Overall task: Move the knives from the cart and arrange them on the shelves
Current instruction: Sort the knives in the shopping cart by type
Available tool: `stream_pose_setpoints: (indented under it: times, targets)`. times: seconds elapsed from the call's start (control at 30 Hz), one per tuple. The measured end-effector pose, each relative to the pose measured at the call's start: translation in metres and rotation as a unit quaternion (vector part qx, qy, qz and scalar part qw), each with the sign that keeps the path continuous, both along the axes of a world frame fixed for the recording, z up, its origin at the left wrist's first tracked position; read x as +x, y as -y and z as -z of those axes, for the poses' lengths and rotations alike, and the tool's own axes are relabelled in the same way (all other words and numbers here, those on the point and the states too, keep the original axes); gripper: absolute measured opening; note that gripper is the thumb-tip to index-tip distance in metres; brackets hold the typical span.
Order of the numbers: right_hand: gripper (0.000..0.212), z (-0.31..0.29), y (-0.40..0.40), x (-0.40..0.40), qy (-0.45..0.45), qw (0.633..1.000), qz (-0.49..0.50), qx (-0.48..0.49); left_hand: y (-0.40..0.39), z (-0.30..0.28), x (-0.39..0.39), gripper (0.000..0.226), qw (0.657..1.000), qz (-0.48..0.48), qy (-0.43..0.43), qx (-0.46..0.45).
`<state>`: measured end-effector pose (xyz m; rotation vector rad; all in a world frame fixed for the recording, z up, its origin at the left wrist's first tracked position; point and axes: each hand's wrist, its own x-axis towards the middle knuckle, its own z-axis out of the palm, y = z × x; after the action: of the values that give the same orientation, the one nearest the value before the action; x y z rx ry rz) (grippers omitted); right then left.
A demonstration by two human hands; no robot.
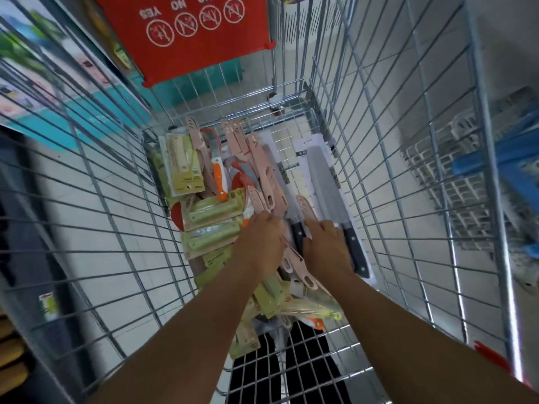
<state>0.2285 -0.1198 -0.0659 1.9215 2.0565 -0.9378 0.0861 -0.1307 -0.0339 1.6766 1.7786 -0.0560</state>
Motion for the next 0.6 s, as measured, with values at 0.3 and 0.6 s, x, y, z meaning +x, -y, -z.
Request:
stream_pose_setpoints:
  times: [0.3,0.6]
  targets:
    - [0.041,-0.006,-0.038,-0.052,-0.085,0.996,-0.002,0.016,-0.011,0.001,-0.026,0.021,0.945,-0.295,0.111,0.084]
    - [0.042,0.008,-0.059,-0.092,-0.031,0.999,0.009,-0.002,-0.011,0.009,-0.077,0.049,0.908,-0.409,-0.059,0.070]
